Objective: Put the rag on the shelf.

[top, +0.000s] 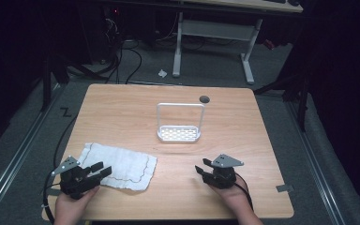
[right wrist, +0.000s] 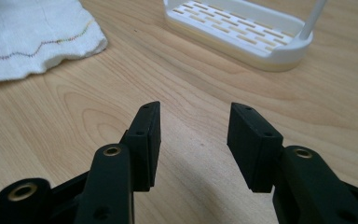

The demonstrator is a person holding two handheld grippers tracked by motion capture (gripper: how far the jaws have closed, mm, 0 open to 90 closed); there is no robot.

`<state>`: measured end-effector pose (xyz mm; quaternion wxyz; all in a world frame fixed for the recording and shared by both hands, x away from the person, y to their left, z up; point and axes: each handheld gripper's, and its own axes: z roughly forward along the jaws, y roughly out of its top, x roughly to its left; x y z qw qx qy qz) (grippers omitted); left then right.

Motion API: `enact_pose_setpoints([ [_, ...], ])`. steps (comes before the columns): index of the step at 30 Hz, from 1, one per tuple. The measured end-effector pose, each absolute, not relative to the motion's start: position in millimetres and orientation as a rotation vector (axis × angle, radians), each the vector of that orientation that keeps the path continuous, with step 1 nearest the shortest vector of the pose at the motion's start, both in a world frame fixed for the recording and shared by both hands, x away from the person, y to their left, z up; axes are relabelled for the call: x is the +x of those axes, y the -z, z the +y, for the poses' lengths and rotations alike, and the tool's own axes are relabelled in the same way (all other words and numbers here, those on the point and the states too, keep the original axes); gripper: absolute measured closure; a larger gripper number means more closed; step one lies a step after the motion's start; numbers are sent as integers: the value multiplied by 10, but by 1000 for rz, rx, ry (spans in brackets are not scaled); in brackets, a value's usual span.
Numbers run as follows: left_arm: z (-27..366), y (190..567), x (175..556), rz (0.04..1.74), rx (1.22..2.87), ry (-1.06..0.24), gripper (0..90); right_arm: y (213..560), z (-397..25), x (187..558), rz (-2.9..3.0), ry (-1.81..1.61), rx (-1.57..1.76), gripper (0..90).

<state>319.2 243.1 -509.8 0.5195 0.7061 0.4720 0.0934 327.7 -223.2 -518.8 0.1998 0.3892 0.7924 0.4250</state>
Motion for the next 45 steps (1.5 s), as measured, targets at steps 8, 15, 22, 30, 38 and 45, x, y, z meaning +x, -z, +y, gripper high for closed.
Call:
enact_pose_setpoints([
  [8,2383,5154,3234,1145,1714,-255,483,5217,-2176,3247,2250,-1154,1033,545],
  [15,2409,5156,3204,1150,1781,-315,501,5222,-2027,3252,2278,-1169,1000,555],
  [22,2442,5161,3209,1174,1824,-341,697,5269,-1631,3299,2389,-1162,926,680],
  [30,2416,5269,3244,1201,1886,-279,817,5160,-966,3683,2455,-1217,864,872],
  [38,2395,5329,3261,1214,1950,-268,793,5224,-369,3960,2504,-1112,844,899],
  [45,2364,5343,3301,1198,1945,-238,778,5329,-517,3873,2536,-1103,841,900],
])
